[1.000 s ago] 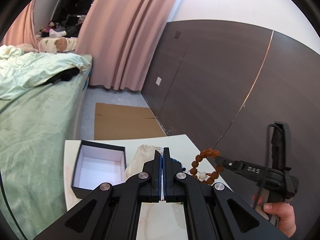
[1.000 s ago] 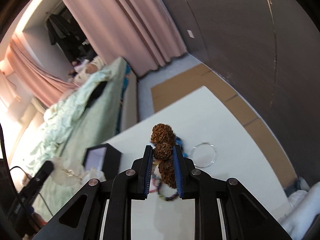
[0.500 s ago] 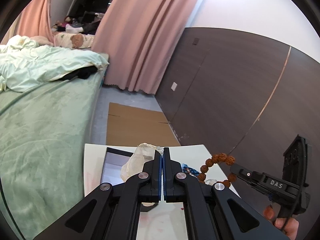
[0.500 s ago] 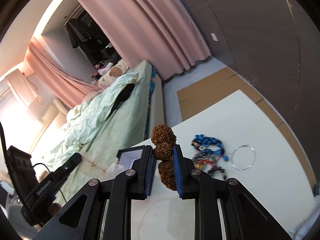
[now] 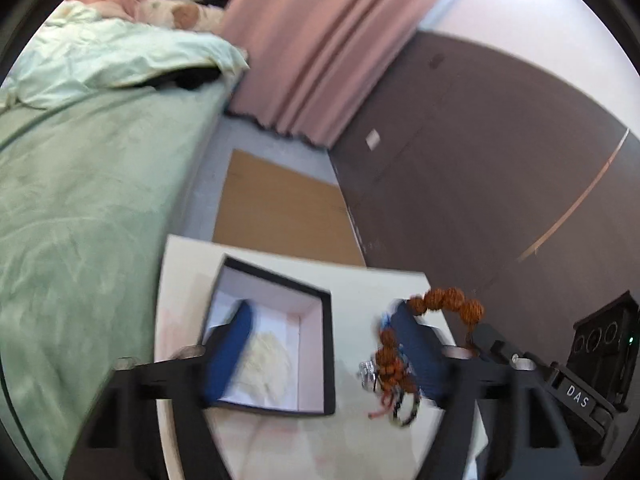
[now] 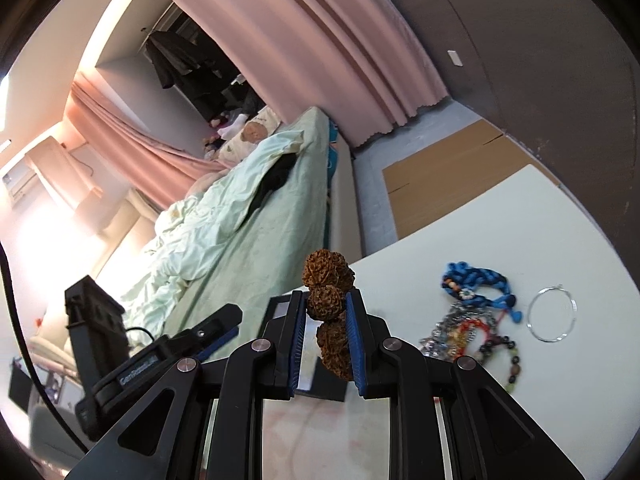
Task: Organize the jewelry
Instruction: 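Drop cloth into black box with left gripper while right gripper lays bracelet on it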
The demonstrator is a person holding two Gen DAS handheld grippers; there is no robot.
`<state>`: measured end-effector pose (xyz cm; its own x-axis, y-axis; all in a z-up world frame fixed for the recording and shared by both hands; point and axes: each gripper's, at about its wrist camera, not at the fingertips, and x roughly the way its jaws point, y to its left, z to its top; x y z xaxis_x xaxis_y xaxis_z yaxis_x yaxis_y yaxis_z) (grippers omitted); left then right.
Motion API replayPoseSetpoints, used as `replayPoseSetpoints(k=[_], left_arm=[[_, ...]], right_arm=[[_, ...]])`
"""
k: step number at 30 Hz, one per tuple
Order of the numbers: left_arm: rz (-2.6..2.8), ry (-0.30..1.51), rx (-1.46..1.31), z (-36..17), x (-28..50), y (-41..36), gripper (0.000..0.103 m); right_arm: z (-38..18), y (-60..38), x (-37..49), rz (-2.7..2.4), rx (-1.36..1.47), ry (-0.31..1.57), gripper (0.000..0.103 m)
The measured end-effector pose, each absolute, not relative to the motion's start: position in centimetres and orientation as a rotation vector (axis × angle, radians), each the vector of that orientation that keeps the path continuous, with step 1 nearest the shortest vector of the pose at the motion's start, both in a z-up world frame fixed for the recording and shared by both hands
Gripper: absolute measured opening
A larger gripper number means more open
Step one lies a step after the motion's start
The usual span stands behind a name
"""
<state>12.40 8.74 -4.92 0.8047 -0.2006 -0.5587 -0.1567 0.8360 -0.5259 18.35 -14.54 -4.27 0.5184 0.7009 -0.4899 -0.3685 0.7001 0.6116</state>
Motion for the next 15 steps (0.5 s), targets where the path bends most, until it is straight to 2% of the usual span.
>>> replayPoseSetpoints(k=[2,15], left_arm=[[-0.007,0.610,-0.591,-4.3,11.9,9.2,0.085],[0.091,0.560,-0.614,-3.1,10.8,12.8,0.085]], right_arm=[[-4.3,-14.1,18.6,0.692,0.484,0.792,0.021],[-6.3,-8.5,19.3,0.857,0.533,0.847,0.021]])
